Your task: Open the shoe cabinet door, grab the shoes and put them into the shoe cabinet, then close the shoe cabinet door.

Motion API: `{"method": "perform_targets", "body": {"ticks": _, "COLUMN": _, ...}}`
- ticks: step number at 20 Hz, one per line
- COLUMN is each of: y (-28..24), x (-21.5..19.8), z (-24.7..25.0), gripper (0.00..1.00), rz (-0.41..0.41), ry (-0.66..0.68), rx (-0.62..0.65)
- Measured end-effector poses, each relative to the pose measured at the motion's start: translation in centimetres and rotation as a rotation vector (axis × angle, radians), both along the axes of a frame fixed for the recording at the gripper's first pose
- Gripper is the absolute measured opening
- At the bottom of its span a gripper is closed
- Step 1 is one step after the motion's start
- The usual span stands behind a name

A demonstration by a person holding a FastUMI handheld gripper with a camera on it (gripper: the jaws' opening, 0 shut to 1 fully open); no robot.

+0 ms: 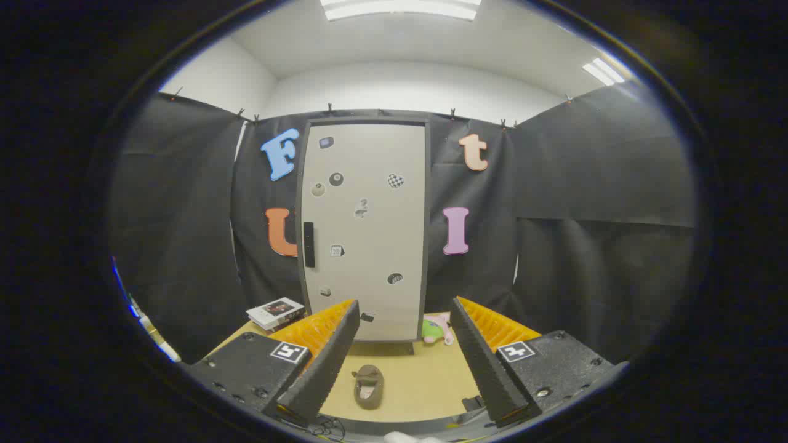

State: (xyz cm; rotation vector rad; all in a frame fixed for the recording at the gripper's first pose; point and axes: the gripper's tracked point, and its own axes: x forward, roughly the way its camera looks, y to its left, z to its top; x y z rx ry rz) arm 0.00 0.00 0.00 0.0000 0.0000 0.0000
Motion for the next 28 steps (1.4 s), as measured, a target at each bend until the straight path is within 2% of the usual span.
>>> {"method": "perform_targets", "body": {"ticks": 16, "y": 1.7, "x": 0.6, "z": -1.4, "gripper": 0.97, "rz": 0.001, "ry": 0.045, "rx": -0.008}}
{"method": "perform_targets", "body": {"ticks": 22, "y": 4.4, "x": 3.0, "z": -2.5, "gripper": 0.97, "rz": 0.007, "ry": 0.062, "rx": -0.021}}
{"method": "perform_targets", "body": {"ticks": 28, "y": 9.5, "x": 7.6, "z": -2.2, "gripper": 0.97, "rz": 0.057, "ry": 0.033, "rx": -0.056}}
